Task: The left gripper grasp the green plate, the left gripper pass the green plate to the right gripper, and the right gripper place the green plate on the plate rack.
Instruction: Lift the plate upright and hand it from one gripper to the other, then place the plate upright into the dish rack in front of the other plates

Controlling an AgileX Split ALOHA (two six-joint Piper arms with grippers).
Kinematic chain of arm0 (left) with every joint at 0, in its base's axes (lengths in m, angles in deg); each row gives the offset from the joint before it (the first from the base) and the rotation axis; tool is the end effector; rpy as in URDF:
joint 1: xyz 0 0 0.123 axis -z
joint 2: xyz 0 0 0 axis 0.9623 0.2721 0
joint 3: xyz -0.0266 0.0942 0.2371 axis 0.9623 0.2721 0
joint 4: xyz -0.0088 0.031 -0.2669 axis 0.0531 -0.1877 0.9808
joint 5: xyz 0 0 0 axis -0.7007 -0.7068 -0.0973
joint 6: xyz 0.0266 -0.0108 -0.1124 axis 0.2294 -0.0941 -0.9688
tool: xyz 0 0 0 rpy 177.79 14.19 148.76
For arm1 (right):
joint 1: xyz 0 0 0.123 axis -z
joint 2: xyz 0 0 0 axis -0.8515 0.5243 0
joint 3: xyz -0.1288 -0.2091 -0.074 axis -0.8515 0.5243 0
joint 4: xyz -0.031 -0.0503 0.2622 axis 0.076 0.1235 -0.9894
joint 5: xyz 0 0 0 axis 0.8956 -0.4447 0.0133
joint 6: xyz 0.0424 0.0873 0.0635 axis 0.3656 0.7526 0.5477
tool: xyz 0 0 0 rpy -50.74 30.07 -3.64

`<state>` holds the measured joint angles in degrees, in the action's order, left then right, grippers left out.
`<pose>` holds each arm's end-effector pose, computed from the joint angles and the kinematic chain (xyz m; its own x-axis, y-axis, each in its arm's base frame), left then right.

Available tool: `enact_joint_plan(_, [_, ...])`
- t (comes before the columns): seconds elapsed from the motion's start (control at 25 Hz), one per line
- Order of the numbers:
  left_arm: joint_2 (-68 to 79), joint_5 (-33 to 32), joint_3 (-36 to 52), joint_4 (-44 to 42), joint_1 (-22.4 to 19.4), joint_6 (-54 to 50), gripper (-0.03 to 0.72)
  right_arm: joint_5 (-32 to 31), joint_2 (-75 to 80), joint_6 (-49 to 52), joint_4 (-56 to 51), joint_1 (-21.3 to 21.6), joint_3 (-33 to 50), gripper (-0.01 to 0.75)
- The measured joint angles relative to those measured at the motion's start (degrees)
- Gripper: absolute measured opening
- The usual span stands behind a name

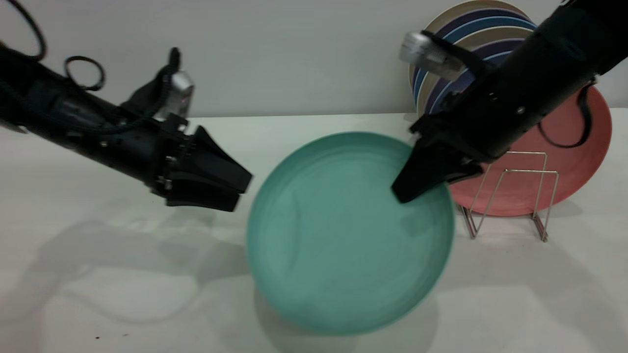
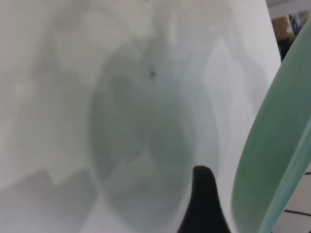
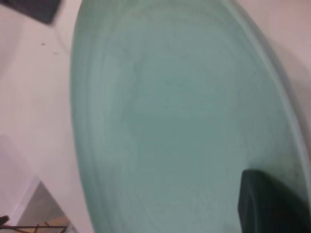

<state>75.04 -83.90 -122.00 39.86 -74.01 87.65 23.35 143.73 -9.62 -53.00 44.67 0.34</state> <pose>0.3810 -0.0965 0.0068 -0.9155 0.2019 -0.3480 0.4007 0.5357 -0.7433 0.3606 0.1556 0.0600 -0.8239 -0.3711 -0.4283 -0.5521 0.6965 0.4584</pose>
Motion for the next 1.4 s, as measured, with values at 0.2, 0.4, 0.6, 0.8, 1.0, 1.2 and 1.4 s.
enact_joint_plan(0.2, [0.0, 0.0, 0.0, -0.3, -3.2, -2.0, 0.589, 0.1, -4.6, -6.8, 2.4, 2.3, 0.0, 0.068])
enact_joint_plan(0.4, [0.0, 0.0, 0.0, -0.4, -4.2, -2.5, 0.589, 1.1, -13.0, -25.6, 5.1, 2.5, 0.0, 0.068])
enact_joint_plan(0.6, [0.0, -0.1, 0.0, -0.5, -4.2, -2.7, 0.589, 6.7, -20.2, -39.5, 12.7, 2.6, 0.0, 0.068])
enact_joint_plan(0.8, [0.0, -0.3, 0.0, -0.5, -4.2, -2.9, 0.589, 12.4, -22.1, -40.0, 15.0, 6.3, 0.0, 0.068])
enact_joint_plan(1.0, [0.0, -0.3, 0.0, -0.5, -4.2, -2.9, 0.589, 14.0, -22.1, -40.5, 15.3, 11.2, 0.0, 0.068])
enact_joint_plan(1.2, [0.0, -0.3, 0.0, -0.5, -4.2, -3.1, 0.589, 14.2, -22.1, -41.3, 15.3, 13.9, 0.0, 0.068])
enact_joint_plan(1.4, [0.0, -0.3, 0.0, -0.5, -4.2, -3.8, 0.589, 14.2, -22.1, -44.0, 15.3, 14.7, 0.0, 0.068])
